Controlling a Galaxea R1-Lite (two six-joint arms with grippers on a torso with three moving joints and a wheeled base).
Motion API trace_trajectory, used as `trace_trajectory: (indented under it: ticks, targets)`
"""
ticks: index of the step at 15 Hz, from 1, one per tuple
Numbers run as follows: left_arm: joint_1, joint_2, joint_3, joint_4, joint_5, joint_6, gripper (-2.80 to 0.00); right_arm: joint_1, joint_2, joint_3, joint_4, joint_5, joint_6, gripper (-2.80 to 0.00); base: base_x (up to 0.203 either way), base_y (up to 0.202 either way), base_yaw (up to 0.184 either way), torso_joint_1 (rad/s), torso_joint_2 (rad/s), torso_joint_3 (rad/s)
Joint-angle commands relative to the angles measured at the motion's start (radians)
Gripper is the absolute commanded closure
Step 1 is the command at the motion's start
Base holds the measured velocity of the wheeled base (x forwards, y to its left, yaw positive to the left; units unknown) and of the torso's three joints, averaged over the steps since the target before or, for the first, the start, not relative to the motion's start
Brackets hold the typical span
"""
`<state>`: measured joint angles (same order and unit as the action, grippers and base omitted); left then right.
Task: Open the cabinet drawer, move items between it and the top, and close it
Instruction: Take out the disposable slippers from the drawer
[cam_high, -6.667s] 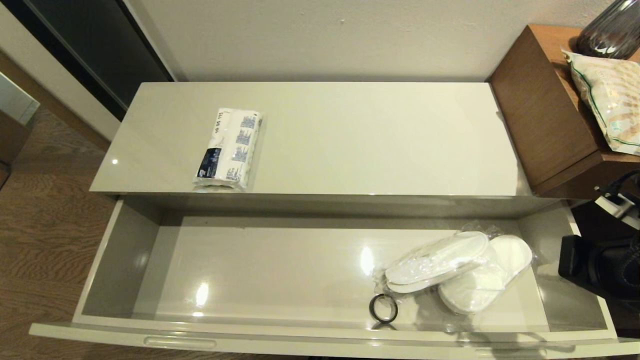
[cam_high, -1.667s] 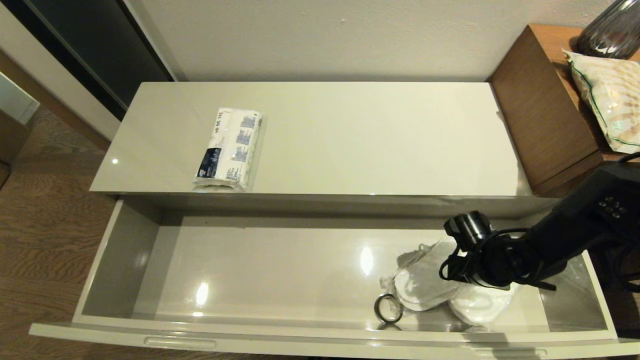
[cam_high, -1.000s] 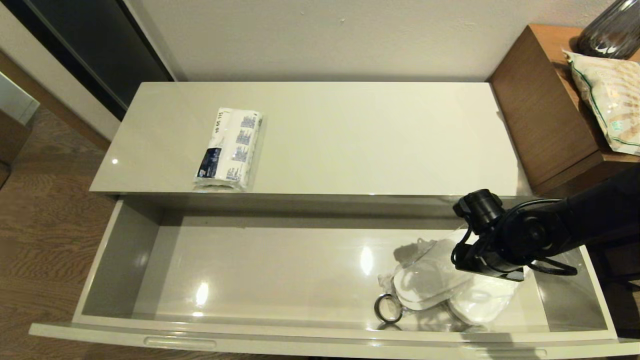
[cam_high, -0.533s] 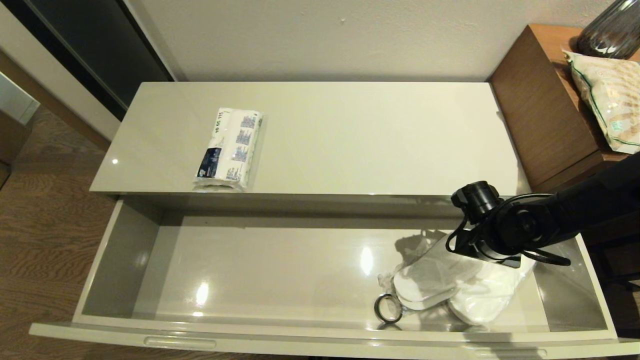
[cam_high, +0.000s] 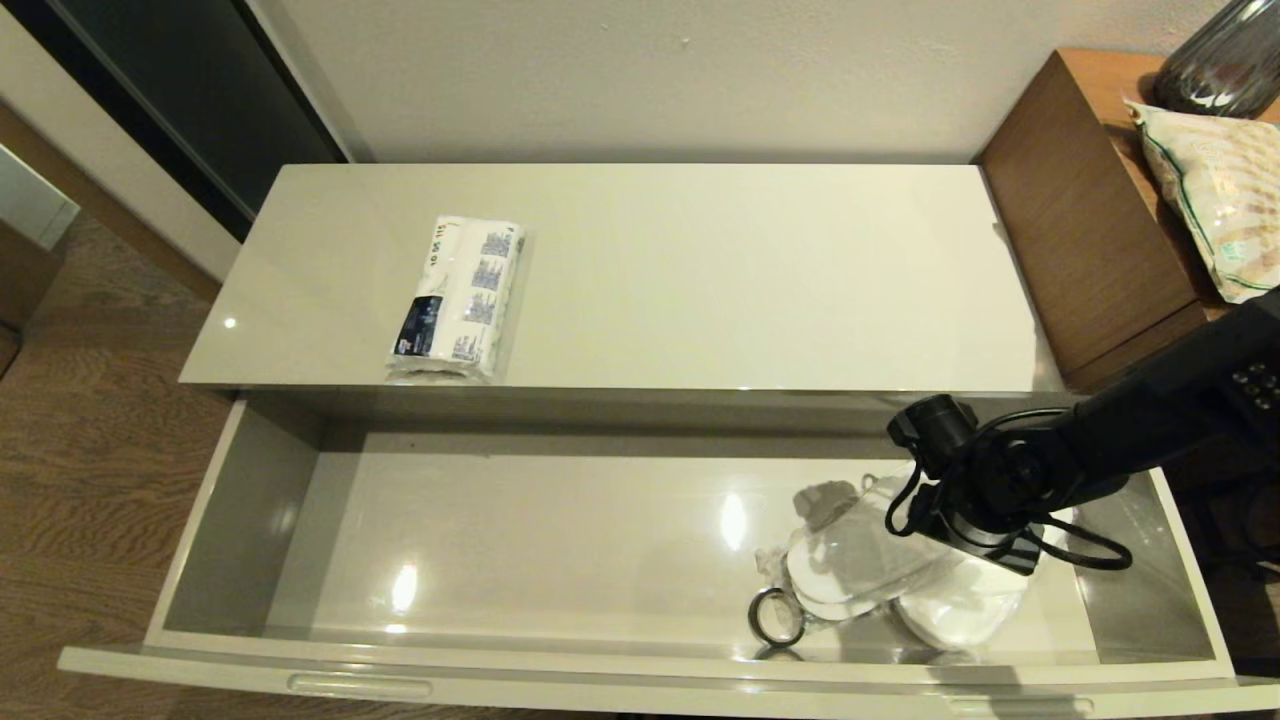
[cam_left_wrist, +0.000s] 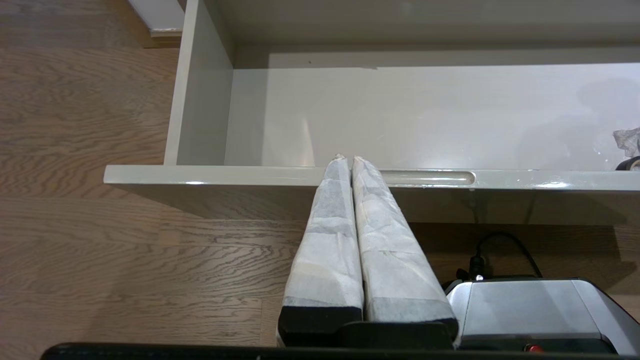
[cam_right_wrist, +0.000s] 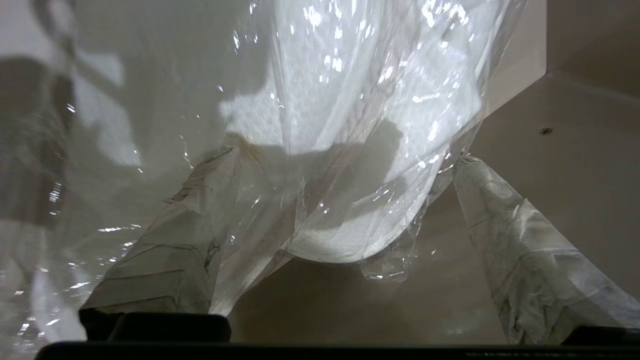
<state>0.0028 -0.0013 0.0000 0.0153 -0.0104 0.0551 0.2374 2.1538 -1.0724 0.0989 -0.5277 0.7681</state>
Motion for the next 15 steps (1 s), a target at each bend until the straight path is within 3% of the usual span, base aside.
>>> trace_trajectory:
  ticks: [1, 5, 11, 12, 15]
  targets:
    - [0.000, 0.001, 0.000, 0.000, 0.000, 0.000, 0.00, 0.000, 0.047, 0.031, -0.020, 0.013, 0.007, -2.80, 0.000, 0.000, 0.000, 0.000, 0.00, 0.000]
    - [0.000, 0.001, 0.000, 0.000, 0.000, 0.000, 0.00, -0.001, 0.125, 0.082, -0.195, 0.043, 0.004, -2.80, 0.000, 0.000, 0.000, 0.000, 0.00, 0.000]
    - [0.000, 0.001, 0.000, 0.000, 0.000, 0.000, 0.00, -0.001, 0.222, 0.085, -0.266, 0.127, -0.004, -2.80, 0.000, 0.000, 0.000, 0.000, 0.00, 0.000]
    - [0.000, 0.001, 0.000, 0.000, 0.000, 0.000, 0.00, -0.001, 0.224, 0.084, -0.265, 0.136, -0.018, 0.00, 0.000, 0.000, 0.000, 0.000, 0.00, 0.000]
    - [0.000, 0.001, 0.000, 0.000, 0.000, 0.000, 0.00, -0.003, 0.207, 0.080, -0.257, 0.142, -0.059, 0.00, 0.000, 0.000, 0.000, 0.000, 0.00, 0.000]
